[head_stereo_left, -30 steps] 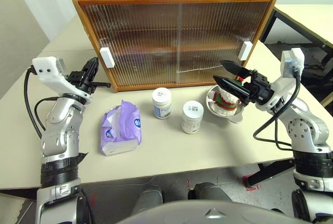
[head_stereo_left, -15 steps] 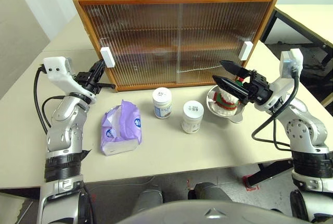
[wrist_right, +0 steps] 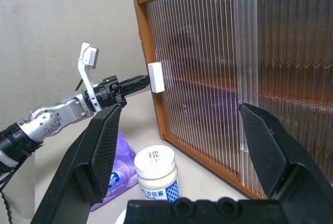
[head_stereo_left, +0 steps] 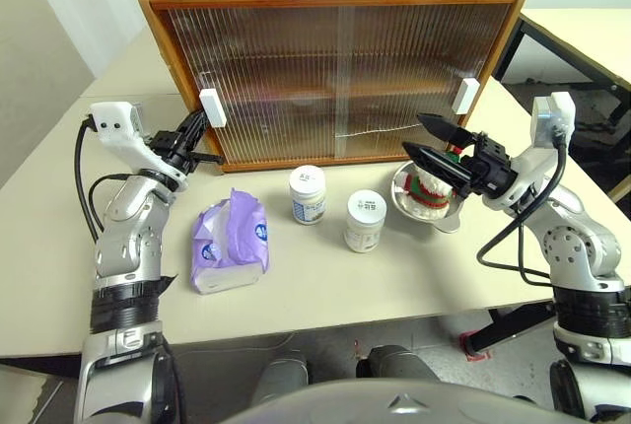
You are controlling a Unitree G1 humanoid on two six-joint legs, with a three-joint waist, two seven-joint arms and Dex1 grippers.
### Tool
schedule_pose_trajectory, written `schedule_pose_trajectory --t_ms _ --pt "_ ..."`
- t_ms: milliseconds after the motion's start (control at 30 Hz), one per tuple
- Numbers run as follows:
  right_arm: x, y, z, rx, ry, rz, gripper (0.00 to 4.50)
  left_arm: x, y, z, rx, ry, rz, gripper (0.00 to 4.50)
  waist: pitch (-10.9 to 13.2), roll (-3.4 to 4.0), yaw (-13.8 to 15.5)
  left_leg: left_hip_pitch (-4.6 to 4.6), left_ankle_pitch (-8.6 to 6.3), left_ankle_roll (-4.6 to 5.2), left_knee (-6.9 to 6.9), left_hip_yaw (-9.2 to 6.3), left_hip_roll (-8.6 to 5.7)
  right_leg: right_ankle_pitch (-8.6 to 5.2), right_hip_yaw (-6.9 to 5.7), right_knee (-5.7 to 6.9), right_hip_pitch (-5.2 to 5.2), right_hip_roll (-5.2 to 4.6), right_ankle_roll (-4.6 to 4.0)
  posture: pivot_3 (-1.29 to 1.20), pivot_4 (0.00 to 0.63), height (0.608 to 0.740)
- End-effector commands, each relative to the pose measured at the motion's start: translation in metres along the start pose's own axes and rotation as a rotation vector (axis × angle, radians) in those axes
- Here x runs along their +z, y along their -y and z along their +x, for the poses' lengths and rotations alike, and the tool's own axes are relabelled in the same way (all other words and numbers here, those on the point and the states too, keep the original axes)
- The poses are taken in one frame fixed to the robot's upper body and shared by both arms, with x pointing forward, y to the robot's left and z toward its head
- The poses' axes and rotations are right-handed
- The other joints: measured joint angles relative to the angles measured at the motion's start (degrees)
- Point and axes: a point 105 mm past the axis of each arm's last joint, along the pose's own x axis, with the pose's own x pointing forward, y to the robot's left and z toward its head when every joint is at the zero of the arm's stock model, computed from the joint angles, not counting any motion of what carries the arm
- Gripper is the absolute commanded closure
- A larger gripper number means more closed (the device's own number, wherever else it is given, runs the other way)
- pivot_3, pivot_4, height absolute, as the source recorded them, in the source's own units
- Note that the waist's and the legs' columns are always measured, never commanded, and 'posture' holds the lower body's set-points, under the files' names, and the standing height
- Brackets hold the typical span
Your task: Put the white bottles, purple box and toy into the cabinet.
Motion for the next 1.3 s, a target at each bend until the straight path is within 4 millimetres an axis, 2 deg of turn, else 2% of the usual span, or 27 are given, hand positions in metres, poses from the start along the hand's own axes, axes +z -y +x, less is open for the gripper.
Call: schedule_pose_trajectory --t_ms 33,333,633,867,1133,1300 --pt "0.003 0.000 0.000 -0.004 0.010 -0.013 0.00 0.000 0.014 0.007 -0.064 0.003 -0.028 4.46 0.00 0.00 0.04 -0.01 0.00 0.00 0.00 0.00 0.00 0.00 0.00 0.00 0.00 0.00 0.01 -0.12 0.010 0.740" --pt "0.002 -0.002 0.000 0.003 0.004 -0.007 0.00 0.002 0.042 0.015 -0.176 0.008 -0.051 4.46 0.00 0.00 0.02 -0.02 -0.01 0.01 0.06 0.01 -0.03 0.01 0.02 0.00 0.01 0.00 0.05 -0.12 0.010 0.740" --pt "0.002 -0.003 -0.001 0.000 -0.003 -0.010 0.00 0.007 0.090 0.035 -0.334 0.020 -0.077 4.46 0.01 -0.01 0.08 -0.17 -0.03 0.05 0.29 0.01 -0.05 0.06 0.03 0.00 0.00 -0.02 0.16 -0.12 0.010 0.740" --pt "0.001 -0.002 -0.002 -0.009 -0.003 -0.015 0.00 0.012 0.120 0.044 -0.433 0.026 -0.087 4.46 0.02 -0.01 0.08 -0.18 -0.04 0.06 0.31 0.04 -0.11 0.04 0.04 -0.01 0.00 0.00 0.24 -0.15 0.010 0.740" --pt "0.001 -0.002 -0.004 -0.017 -0.008 -0.017 0.00 0.011 0.142 0.052 -0.502 0.021 -0.097 4.46 0.03 -0.02 -0.56 -0.20 -0.05 0.09 0.35 0.07 -0.18 0.06 0.09 -0.02 0.00 -0.02 0.40 -0.15 0.012 0.740" --pt "0.002 -0.001 -0.005 -0.020 -0.012 -0.018 0.00 0.014 0.141 0.052 -0.493 0.036 -0.104 4.46 0.05 -0.03 -0.96 -0.21 -0.07 0.12 0.35 0.08 -0.18 0.05 0.14 -0.02 -0.01 -0.02 0.48 -0.15 0.012 0.740"
